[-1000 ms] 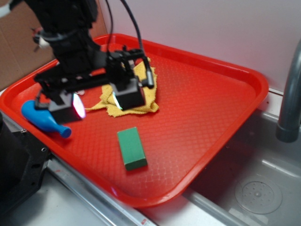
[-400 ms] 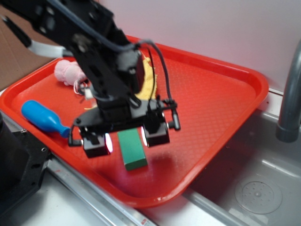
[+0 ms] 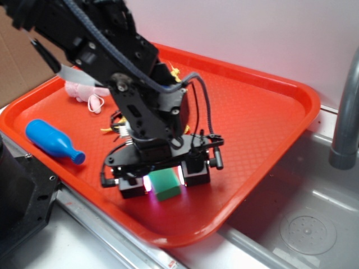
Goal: Grab the green block.
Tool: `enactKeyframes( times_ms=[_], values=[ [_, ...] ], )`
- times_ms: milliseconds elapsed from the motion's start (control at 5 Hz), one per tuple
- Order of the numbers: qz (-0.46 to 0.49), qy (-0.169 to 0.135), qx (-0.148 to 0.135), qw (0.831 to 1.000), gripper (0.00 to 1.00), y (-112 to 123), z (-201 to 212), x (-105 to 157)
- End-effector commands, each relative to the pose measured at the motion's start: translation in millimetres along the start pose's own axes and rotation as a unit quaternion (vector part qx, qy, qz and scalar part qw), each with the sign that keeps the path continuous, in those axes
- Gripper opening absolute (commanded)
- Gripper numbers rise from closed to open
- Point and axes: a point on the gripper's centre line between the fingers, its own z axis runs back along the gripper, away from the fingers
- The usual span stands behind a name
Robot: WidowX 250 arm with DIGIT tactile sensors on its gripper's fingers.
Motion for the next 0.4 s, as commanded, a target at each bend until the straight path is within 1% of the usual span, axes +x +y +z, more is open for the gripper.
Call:
enactKeyframes(
  times_ms=[0,200],
  values=[
    [-0.013,0.001,0.011,1.000,0.00,0.4,-4.4,26.2],
    [-0.068,0.024,0.013,0.997,0.00,2.4,19.1,47.7]
  ],
)
